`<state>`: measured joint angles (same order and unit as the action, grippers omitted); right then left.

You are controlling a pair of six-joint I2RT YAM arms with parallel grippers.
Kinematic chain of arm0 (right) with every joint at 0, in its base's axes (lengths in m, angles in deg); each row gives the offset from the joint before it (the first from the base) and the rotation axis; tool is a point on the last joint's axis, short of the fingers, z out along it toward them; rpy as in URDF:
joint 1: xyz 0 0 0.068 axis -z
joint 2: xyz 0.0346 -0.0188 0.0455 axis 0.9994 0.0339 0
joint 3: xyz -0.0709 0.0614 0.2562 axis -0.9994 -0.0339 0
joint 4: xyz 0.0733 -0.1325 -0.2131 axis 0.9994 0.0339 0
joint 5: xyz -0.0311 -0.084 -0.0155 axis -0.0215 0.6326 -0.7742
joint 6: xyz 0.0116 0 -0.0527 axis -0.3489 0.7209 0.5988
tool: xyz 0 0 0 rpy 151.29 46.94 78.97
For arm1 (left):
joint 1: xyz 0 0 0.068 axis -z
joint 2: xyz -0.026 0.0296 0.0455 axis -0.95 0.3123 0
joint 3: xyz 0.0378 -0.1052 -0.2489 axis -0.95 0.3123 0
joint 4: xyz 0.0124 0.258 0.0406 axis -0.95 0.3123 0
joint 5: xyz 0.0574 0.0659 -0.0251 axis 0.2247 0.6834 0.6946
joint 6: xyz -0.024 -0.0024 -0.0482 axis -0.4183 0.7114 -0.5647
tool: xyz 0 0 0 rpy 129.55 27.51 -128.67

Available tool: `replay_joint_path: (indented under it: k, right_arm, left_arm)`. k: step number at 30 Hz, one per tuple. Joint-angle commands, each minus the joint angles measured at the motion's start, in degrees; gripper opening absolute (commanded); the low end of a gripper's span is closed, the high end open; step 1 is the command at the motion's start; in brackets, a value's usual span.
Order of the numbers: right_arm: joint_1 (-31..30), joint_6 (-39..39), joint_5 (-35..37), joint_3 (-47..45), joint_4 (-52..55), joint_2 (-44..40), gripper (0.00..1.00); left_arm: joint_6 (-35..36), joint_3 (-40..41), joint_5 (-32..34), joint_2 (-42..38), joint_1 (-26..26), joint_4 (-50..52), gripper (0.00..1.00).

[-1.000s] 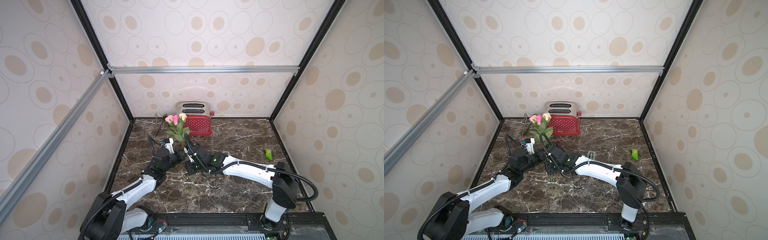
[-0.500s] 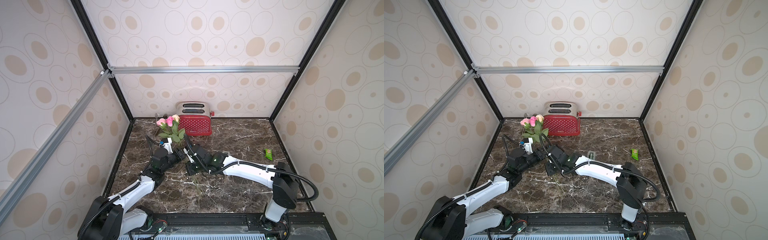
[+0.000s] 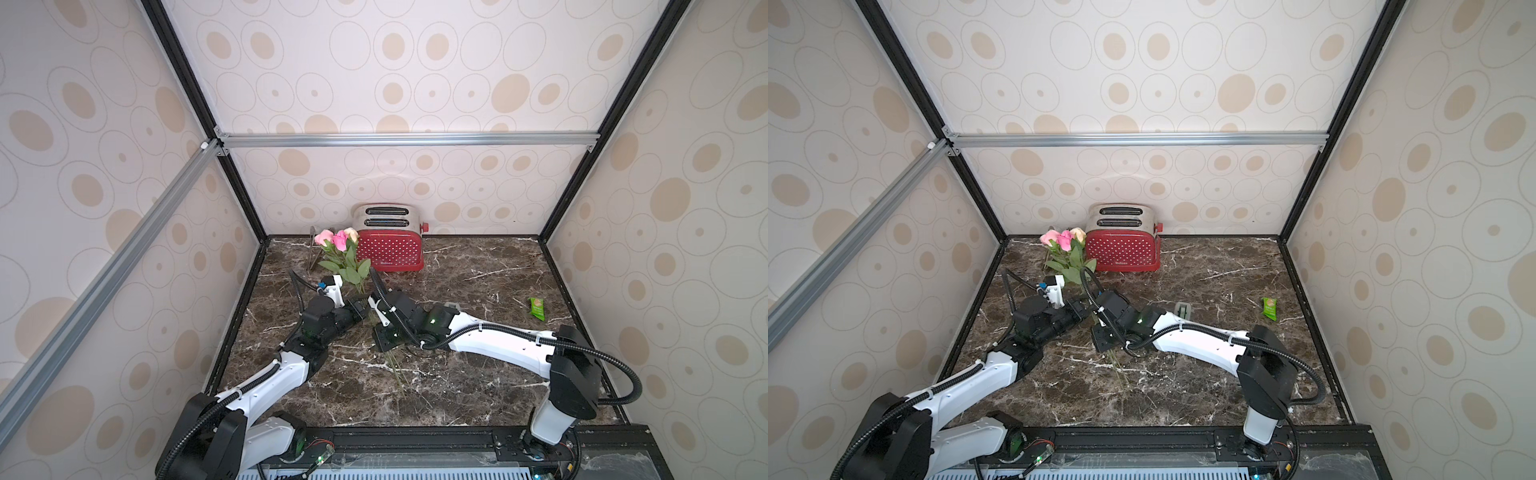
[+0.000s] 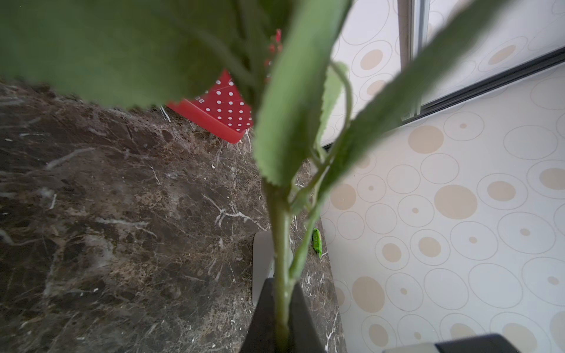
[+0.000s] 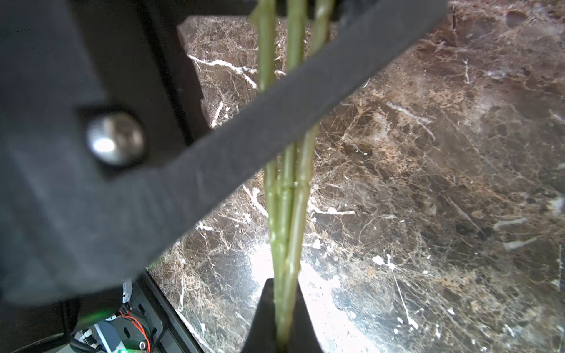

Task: Wrap bouquets with tape
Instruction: Pick up the unwrapped bouquet from the center of the board.

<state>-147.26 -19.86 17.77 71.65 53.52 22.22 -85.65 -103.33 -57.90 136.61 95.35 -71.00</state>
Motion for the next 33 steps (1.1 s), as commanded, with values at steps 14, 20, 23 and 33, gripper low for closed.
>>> replay_joint_path:
  k: [14, 20, 23, 33]
  right_arm:
    - [0.33, 4.14, -2.91, -0.52, 2.55, -3.12, 0.0]
    - [1.7, 5.8, -5.26, -1.24, 3.77, -4.19, 0.0]
    - [1.88, 6.07, -5.74, -1.32, 4.12, -4.19, 0.0]
    - [2.68, 6.5, -7.22, -2.62, 4.4, -5.13, 0.0]
  left_arm:
    - [1.79, 0.76, -5.02, -1.23, -0.28, -2.96, 0.2]
    - [1.33, 2.73, -6.75, -2.88, -0.7, -4.6, 0.1]
    - [1.11, 2.7, -7.76, -2.53, -0.7, -5.47, 0.12]
    - [1.97, 1.95, -10.38, -2.03, -1.05, -5.02, 0.04]
